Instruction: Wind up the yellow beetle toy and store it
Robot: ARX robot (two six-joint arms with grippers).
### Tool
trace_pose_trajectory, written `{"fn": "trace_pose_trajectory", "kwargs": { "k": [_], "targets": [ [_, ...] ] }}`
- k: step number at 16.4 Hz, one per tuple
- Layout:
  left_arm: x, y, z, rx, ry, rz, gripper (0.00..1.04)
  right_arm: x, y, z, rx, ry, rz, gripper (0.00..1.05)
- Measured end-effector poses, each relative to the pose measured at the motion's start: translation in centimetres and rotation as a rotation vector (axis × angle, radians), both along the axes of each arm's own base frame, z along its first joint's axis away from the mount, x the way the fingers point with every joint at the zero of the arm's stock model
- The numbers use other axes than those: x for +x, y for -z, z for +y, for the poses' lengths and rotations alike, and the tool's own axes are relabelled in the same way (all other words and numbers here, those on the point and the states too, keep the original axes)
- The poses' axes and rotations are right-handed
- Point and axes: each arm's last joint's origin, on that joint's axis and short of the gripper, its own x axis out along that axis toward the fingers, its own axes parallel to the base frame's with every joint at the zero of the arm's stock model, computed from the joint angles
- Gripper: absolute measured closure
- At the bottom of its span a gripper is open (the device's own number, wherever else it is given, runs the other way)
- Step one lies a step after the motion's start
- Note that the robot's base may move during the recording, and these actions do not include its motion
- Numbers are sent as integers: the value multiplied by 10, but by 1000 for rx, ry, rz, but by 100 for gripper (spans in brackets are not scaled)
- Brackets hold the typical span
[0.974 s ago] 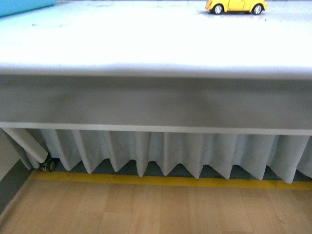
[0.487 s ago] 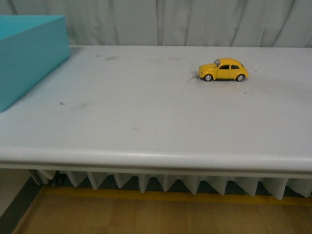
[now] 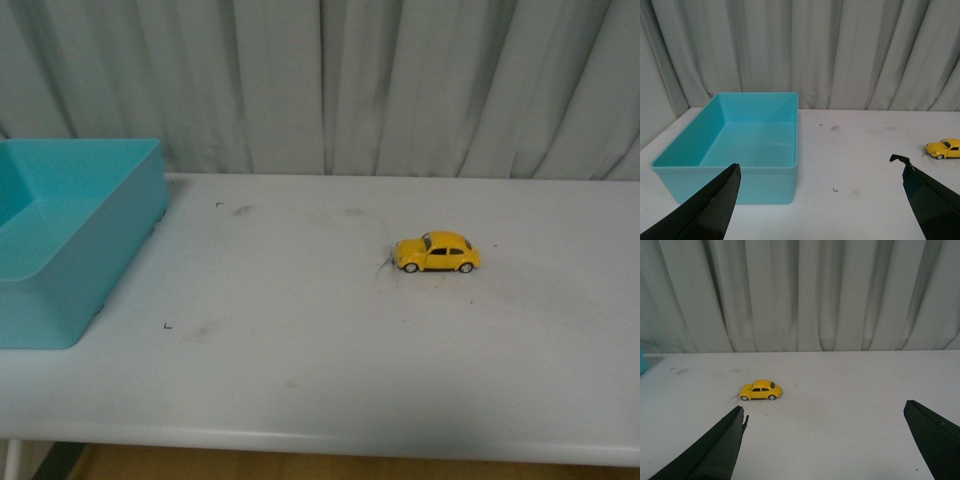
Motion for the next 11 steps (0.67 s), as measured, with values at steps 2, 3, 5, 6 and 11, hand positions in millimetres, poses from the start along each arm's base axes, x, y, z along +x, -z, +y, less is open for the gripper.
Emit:
{"fn": "trace_pose_trajectory", "kwargs": {
  "k": [2, 3, 5, 6, 11],
  "targets": [
    [0, 0, 0, 0, -1, 5, 7, 0, 0, 0, 0, 0, 5, 7],
    [0, 0, 0, 0, 0, 2, 7, 0, 0, 0, 0, 0, 3, 7],
    [0, 0, 0, 0, 0, 3, 7, 0, 0, 0, 0, 0, 3, 7],
    [0, 0, 0, 0, 0, 2, 7, 0, 0, 0, 0, 0, 3, 7],
    [0, 0, 0, 0, 0, 2, 7, 0, 0, 0, 0, 0, 3, 7]
  ]
}}
